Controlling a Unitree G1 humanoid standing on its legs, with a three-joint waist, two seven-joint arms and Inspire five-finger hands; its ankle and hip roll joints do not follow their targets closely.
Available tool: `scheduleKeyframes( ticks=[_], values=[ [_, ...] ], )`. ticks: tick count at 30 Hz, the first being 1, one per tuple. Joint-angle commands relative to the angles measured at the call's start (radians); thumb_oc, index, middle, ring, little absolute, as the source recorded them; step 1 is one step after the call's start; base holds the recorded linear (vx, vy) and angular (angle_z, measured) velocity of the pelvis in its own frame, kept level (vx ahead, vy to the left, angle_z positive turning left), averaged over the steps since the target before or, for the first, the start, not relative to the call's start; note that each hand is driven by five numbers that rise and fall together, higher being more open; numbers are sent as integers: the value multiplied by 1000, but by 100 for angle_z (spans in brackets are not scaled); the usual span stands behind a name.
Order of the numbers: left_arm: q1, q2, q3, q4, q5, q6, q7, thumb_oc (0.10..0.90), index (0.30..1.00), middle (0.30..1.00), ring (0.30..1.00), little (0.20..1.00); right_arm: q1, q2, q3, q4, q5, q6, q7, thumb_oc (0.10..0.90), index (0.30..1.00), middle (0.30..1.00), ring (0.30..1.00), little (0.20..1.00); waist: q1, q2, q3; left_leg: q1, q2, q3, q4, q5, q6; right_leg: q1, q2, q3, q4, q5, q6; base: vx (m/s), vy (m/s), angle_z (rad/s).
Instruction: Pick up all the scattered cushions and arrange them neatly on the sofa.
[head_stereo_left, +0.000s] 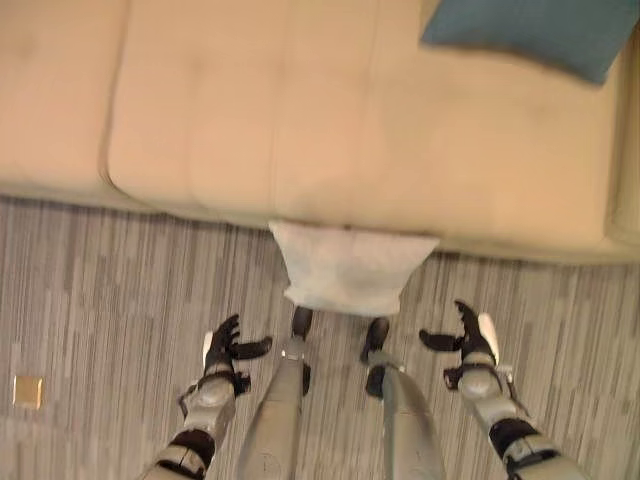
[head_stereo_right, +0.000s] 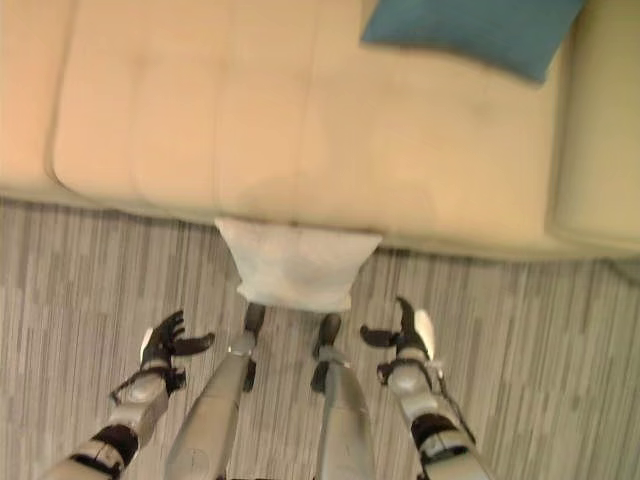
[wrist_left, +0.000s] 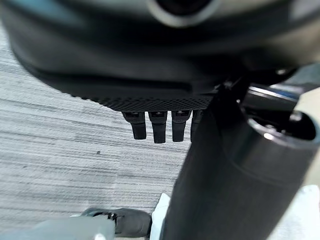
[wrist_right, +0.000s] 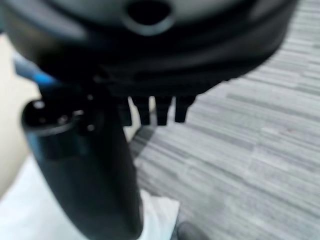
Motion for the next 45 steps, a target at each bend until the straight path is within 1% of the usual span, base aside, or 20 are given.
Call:
scheduleKeyframes(
  ticks=[1,3,6,8,9,10,13,14,17,18,23,24,29,31,34,35,38,42,44,45],
  values=[
    [13,5,26,-39,-38,-88,71,800,900,900,900,900,48,-100,-22,-83,9,-45,-147,800,900,900,900,900,-28,31,-80,-30,5,-21,95,-145,-13,-22,-2,25,-4,-24,58,-78,28,-2],
    [-2,8,27,-40,-44,-87,72,800,900,900,900,900,25,-105,-24,-81,20,-49,-154,800,900,900,900,900,-32,33,-81,-66,5,-19,114,-148,-13,-57,-6,30,14,-28,57,-64,22,-4],
    [-48,6,32,-61,-71,-91,95,800,900,900,900,900,-44,-119,-35,-84,68,-59,-178,800,900,900,900,900,-40,40,-69,-168,-2,-18,165,-156,-9,-159,-8,46,64,-36,56,-55,22,-4],
    [-105,5,28,-55,-110,-101,107,800,900,900,900,900,-119,-131,-24,-63,103,-70,-189,800,900,900,900,900,-50,43,-61,-260,-5,-16,190,-157,-6,-251,-13,61,91,-36,60,-42,5,-1],
    [-107,5,29,-54,-110,-101,106,800,900,900,900,900,-122,-131,-24,-61,104,-71,-189,800,900,900,900,900,-51,43,-63,-265,-5,-15,192,-157,-6,-256,-13,62,94,-37,60,-10,-21,-4],
    [-151,19,29,-56,-132,-103,106,800,900,900,900,900,-175,-146,-11,-48,140,-79,-172,800,900,900,900,900,-55,44,-61,-309,-4,-15,190,-154,-6,-304,-16,67,104,-36,63,7,-14,-4],
    [-191,35,24,-65,-136,-103,102,800,900,900,900,900,-226,-166,1,-32,177,-90,-147,800,900,900,900,900,-58,44,-60,-353,-4,-15,185,-150,-6,-349,-19,67,109,-34,67,-19,-8,-2],
    [-225,51,19,-72,-140,-102,98,800,900,900,900,900,-273,-180,24,-26,201,-95,-123,800,900,900,900,900,-59,42,-54,-398,-3,-20,193,-146,-6,-390,-19,66,122,-34,71,0,0,0],
    [-254,62,18,-76,-146,-103,95,800,900,900,900,900,-308,-191,42,-27,214,-99,-104,800,900,900,900,900,-61,36,-58,-441,-7,-22,203,-145,-5,-432,-17,66,138,-36,75,-9,-16,2],
    [-273,76,13,-76,-147,-102,92,800,900,900,900,900,-343,-205,70,-30,219,-102,-79,800,900,900,900,900,-58,30,-59,-470,-7,-26,215,-146,-4,-460,-20,68,153,-40,77,9,-22,7],
    [-301,89,-1,-109,-142,-103,81,800,900,900,900,900,-385,-225,116,-65,213,-109,-39,800,900,900,900,900,-58,27,-65,-537,-12,-35,246,-145,-9,-515,-29,60,187,-52,78,19,-23,11],
    [-315,98,-14,-119,-147,-100,65,800,900,900,900,900,-417,-236,147,-76,212,-108,-16,800,900,900,900,900,-55,27,-68,-560,-14,-36,251,-144,-11,-537,-33,57,194,-54,78,33,20,14],
    [-362,126,-40,-141,-154,-99,41,800,900,900,900,900,-468,-238,195,-113,235,-113,31,800,900,900,900,900,-53,30,-68,-599,-18,-42,253,-136,-21,-570,-41,52,199,-56,82,34,3,8],
    [-394,139,-63,-155,-150,-99,28,800,900,900,900,900,-498,-229,230,-139,233,-120,57,800,900,900,900,900,-52,30,-71,-617,-20,-46,249,-132,-24,-583,-43,47,197,-56,83,28,2,5],
    [-395,140,-62,-154,-151,-99,28,800,900,900,900,900,-499,-229,231,-138,234,-120,57,800,900,900,900,900,-53,30,-71,-618,-20,-47,250,-132,-24,-585,-43,47,197,-56,83,17,8,2],
    [-473,157,-104,-133,-131,-90,13,800,900,900,900,900,-570,-201,300,-152,215,-121,88,800,900,900,900,900,-47,27,-81,-634,-25,-52,242,-126,-27,-598,-44,42,187,-53,87,46,26,-1],
    [-579,173,-141,-100,-140,-94,-4,800,900,900,900,900,-664,-152,359,-168,203,-129,97,800,900,900,900,900,-53,19,-84,-654,-25,-54,237,-124,-27,-613,-39,41,176,-50,92,39,18,2],
    [-639,171,-156,-107,-161,-105,-4,800,900,900,900,900,-708,-109,376,-187,208,-134,94,800,900,900,900,900,-57,17,-83,-666,-27,-57,237,-122,-27,-622,-37,42,169,-46,95,10,7,0],
    [-683,139,-175,-140,-152,-118,13,800,900,900,900,900,-730,-62,372,-212,214,-143,78,800,900,900,900,900,-62,17,-88,-669,-30,-56,236,-122,-26,-628,-34,43,165,-44,98,13,9,-4],
    [-683,139,-175,-141,-152,-118,14,800,900,900,900,900,-729,-62,371,-212,214,-143,78,800,900,900,900,900,-62,17,-88,-669,-30,-56,236,-122,-26,-628,-34,43,166,-44,98,0,0,0]
  ],
)
